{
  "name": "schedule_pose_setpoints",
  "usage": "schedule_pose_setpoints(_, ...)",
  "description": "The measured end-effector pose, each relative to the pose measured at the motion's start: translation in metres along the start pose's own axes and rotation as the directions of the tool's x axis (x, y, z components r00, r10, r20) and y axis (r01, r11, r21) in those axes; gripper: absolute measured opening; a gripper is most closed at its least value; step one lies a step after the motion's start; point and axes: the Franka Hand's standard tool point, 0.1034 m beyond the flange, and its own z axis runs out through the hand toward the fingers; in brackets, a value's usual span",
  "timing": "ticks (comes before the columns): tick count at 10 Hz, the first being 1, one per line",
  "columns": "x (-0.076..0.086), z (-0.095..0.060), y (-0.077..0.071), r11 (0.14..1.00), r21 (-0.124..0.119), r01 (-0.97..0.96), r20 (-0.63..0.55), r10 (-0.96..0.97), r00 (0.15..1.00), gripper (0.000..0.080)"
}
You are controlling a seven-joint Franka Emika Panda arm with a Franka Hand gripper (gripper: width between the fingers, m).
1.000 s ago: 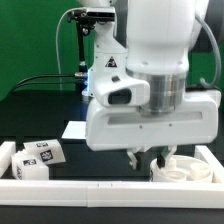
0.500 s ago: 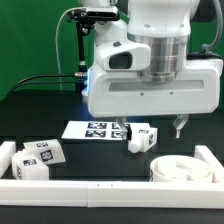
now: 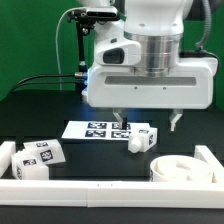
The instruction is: Assemble stool
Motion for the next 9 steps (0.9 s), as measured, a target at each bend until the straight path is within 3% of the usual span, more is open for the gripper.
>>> schedule_pose_setpoints(1, -0.011, 0.003, -0.001, 1.000, -0.002, -0.001, 0.002, 0.001, 1.000, 0.0649)
schedule_pose_setpoints(5, -0.010, 0.005, -0.002, 1.000, 0.004, -0.027, 0.004, 0.027, 1.000, 0.0649)
schedule_pose_setpoints(6, -0.022, 0.017, -0.001, 0.990, 0.028, -0.138, 0.015, 0.137, 0.990, 0.0649)
schedule_pose_setpoints(7, -0.039, 0.030, 0.002, 0.981, 0.037, -0.191, 0.026, 0.190, 0.981, 0.0649)
schedule_pose_setpoints(9, -0.059, 0.048, 0.002, 0.978, 0.038, -0.205, 0.011, 0.205, 0.979, 0.0649)
